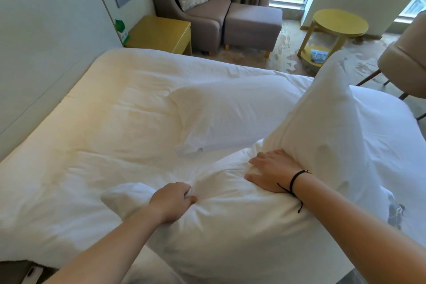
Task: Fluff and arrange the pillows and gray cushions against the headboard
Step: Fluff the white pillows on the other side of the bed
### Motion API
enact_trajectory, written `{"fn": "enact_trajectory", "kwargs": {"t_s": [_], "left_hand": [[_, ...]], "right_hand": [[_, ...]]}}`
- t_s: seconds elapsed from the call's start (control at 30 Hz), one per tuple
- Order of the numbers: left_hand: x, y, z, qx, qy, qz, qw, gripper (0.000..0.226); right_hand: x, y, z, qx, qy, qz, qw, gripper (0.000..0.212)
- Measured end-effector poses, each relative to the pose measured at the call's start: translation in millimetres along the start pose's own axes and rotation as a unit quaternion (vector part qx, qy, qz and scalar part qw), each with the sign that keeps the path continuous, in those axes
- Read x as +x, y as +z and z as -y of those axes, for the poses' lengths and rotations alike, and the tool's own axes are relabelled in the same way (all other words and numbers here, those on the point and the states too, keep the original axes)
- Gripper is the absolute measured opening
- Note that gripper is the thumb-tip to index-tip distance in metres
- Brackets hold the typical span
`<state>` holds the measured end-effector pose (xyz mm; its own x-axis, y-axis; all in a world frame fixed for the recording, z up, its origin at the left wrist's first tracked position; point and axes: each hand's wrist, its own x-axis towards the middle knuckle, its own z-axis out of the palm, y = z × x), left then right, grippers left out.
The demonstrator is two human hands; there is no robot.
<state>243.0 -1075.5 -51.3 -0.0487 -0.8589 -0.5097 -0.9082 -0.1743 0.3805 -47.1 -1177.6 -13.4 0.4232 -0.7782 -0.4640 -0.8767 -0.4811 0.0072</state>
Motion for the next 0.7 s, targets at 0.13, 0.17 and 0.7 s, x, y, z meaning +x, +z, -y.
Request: {"fn": "enact_trajectory", "kwargs": {"t_s": [0.13, 0.17, 0.7], "left_hand": [[-18, 7, -5, -0.035, 0.005, -0.103, 0.994, 0.037], [-24, 6, -5, -0.053, 0.006, -0.136, 0.989, 0.037], [-103, -71, 11, -0.112, 0.201, -0.348, 0.909, 0.013]], "right_hand": [[-6, 5, 1, 0.002, -0.005, -0.014, 1.000, 0.083], [-9, 6, 0, 0.010, -0.003, -0.023, 1.000, 0.088], [-53, -46, 69, 0.014, 0.036, -0.163, 0.986, 0.034]]}}
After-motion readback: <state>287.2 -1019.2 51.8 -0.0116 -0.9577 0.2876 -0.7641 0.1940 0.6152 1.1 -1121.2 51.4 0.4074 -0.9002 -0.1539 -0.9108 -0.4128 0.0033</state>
